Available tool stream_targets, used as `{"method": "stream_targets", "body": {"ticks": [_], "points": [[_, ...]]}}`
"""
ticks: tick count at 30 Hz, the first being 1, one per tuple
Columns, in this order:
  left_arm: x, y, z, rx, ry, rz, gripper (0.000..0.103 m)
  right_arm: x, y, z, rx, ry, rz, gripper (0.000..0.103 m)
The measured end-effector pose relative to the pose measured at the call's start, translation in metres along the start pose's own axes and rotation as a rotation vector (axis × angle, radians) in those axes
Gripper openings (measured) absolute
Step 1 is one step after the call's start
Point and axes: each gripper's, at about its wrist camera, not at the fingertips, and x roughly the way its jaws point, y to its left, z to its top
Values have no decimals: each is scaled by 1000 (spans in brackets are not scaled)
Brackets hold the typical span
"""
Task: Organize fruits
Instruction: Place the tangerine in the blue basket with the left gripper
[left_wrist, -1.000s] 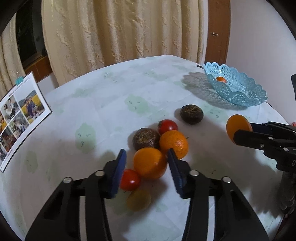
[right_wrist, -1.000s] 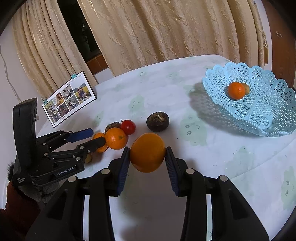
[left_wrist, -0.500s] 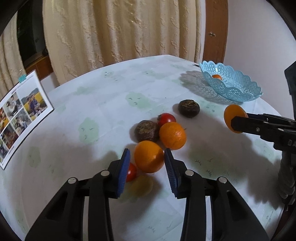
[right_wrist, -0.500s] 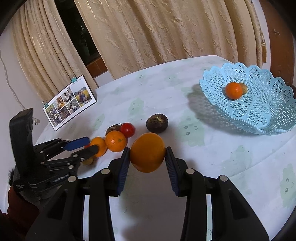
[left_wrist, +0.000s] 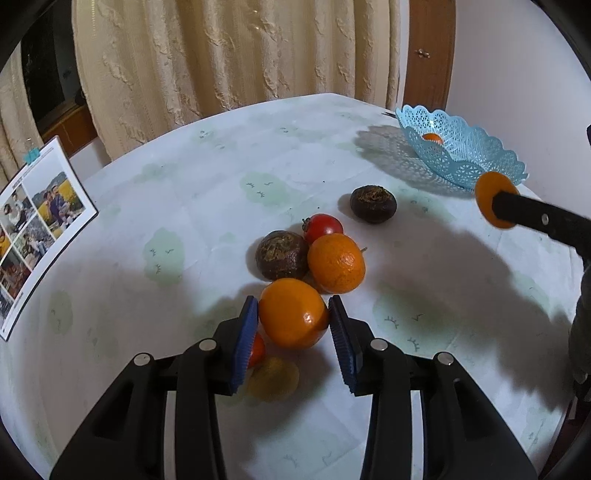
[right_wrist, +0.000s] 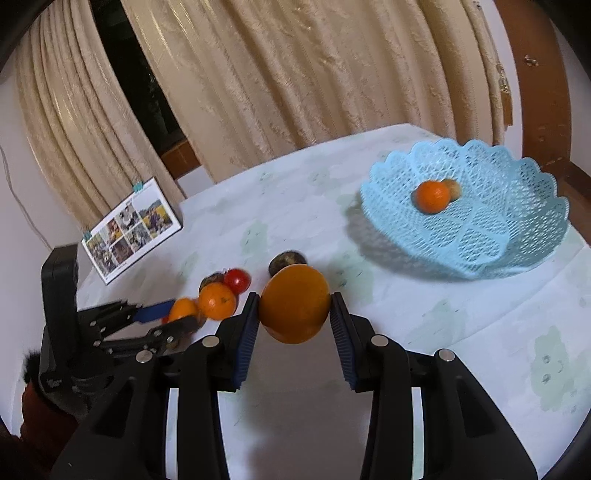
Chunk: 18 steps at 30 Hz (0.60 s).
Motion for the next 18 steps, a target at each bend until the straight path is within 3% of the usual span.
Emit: {"method": "stream_targets", "body": {"ticks": [4, 12, 18], "points": [[-12, -2, 5, -19, -29, -5, 40, -10, -15, 9, 32, -44, -30, 40], [-27, -18, 21, -10, -79, -29, 40, -33, -63, 30, 118, -149, -174, 40], [-25, -34, 34, 2, -80, -44, 40, -31, -96, 37, 152, -172, -271, 40]]}}
